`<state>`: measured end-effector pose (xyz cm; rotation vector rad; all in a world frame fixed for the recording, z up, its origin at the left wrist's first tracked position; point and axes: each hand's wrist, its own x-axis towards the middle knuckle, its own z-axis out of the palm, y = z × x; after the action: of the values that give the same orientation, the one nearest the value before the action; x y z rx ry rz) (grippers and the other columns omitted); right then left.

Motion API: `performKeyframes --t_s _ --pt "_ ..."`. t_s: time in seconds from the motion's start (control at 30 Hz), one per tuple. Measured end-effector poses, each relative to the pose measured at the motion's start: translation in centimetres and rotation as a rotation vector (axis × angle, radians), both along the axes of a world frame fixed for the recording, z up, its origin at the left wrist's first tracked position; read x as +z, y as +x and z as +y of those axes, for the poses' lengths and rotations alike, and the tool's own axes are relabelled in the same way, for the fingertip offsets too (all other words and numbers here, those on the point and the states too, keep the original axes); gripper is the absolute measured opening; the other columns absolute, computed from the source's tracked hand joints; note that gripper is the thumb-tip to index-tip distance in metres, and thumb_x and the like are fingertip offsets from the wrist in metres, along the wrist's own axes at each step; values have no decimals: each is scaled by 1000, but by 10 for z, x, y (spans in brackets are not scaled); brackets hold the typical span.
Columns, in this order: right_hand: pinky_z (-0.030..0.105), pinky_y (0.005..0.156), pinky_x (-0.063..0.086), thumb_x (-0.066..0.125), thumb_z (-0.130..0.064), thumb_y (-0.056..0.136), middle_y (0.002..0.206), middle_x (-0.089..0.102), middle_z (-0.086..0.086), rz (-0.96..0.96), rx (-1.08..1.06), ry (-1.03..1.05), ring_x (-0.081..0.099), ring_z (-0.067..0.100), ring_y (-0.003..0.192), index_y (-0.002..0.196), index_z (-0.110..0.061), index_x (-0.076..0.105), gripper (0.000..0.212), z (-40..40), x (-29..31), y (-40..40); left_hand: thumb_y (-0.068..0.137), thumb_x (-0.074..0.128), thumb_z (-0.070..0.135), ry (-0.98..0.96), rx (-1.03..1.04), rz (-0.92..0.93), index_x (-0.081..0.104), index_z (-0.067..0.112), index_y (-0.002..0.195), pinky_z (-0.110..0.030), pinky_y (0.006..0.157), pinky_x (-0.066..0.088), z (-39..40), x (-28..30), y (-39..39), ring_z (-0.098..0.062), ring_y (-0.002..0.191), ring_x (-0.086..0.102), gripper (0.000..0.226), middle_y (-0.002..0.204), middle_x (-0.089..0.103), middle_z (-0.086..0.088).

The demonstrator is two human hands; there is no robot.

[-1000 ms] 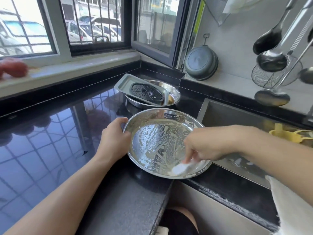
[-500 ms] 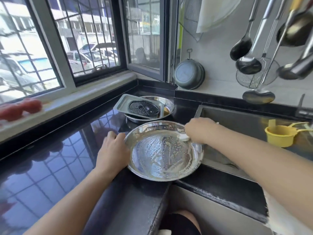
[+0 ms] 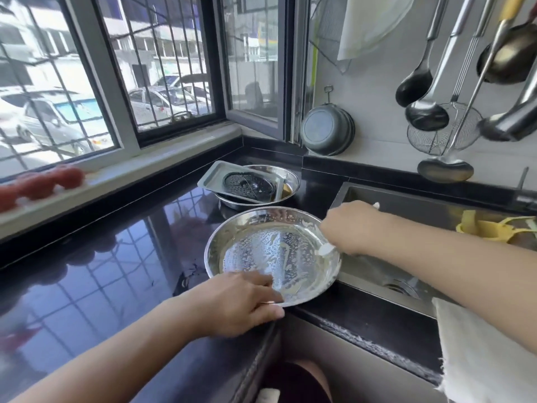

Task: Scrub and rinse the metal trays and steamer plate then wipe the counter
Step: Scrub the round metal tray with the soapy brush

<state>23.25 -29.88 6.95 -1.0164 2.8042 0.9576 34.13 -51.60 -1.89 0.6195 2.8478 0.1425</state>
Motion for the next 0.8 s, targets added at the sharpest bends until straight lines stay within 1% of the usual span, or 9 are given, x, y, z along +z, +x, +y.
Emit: performKeyframes --t_s 0.03,0.1,0.2,0.37,0.43,0.5,0.57,0.7,0.8 --pt "37 70 46 51 1 91 112 65 8 35 -2 6 65 32 103 110 -12 66 27 -7 -3 -12 100 23 69 -38 -36 19 53 40 142 -43 111 44 -1 -1 1 -23 135 50 59 144 54 0" --pt "38 74 47 52 -4 94 116 65 6 78 -26 -10 65 31 106 112 -15 65 25 -22 -4 -40 97 13 70 -81 -91 43 48 42 147 -45 110 45 -2 -2 -1 -25 136 49 67 145 54 -2" --pt "36 69 46 53 -4 93 106 65 6 77 31 -27 62 30 91 96 -15 65 16 -49 1 -76 100 15 64 -75 -121 52 48 43 149 -47 107 47 -5 -6 -10 -25 133 50 63 141 56 -2" --pt "33 55 44 59 2 85 89 57 2 60 154 94 60 28 77 95 -16 72 25 -75 2 -102 106 25 58 -68 -156 43 44 45 149 -49 102 49 -9 -11 -15 -27 130 50 49 135 54 1" --pt "35 59 49 57 3 85 80 51 2 67 128 149 55 26 70 81 -13 64 18 -67 3 -96 106 25 58 -53 -169 48 44 44 149 -49 101 49 -11 -10 -17 -26 127 49 49 130 53 2" --pt "35 63 49 54 4 85 73 45 2 48 55 182 46 22 61 68 -14 47 25 -51 0 -89 108 29 54 -31 -204 71 45 43 148 -47 98 49 -12 -10 -19 -26 122 49 45 124 53 2" --pt "34 62 46 54 2 86 72 42 1 35 -38 152 39 19 57 71 -14 47 23 -35 2 -84 110 37 44 4 -261 92 47 43 147 -46 98 49 -15 -12 -18 -25 117 49 39 122 53 1" --pt "37 63 43 60 -4 88 72 36 0 188 -63 -26 49 26 68 95 -16 61 15 -44 5 -93 109 40 33 2 -337 73 49 41 148 -48 98 48 -19 -10 -20 -26 118 48 41 127 53 -1" --pt "43 71 51 62 2 86 88 53 5 168 21 -79 64 36 94 105 -10 65 22 -88 0 -94 109 45 32 1 -334 43 48 40 152 -51 99 48 -19 -6 -22 -29 125 47 44 134 52 -4"
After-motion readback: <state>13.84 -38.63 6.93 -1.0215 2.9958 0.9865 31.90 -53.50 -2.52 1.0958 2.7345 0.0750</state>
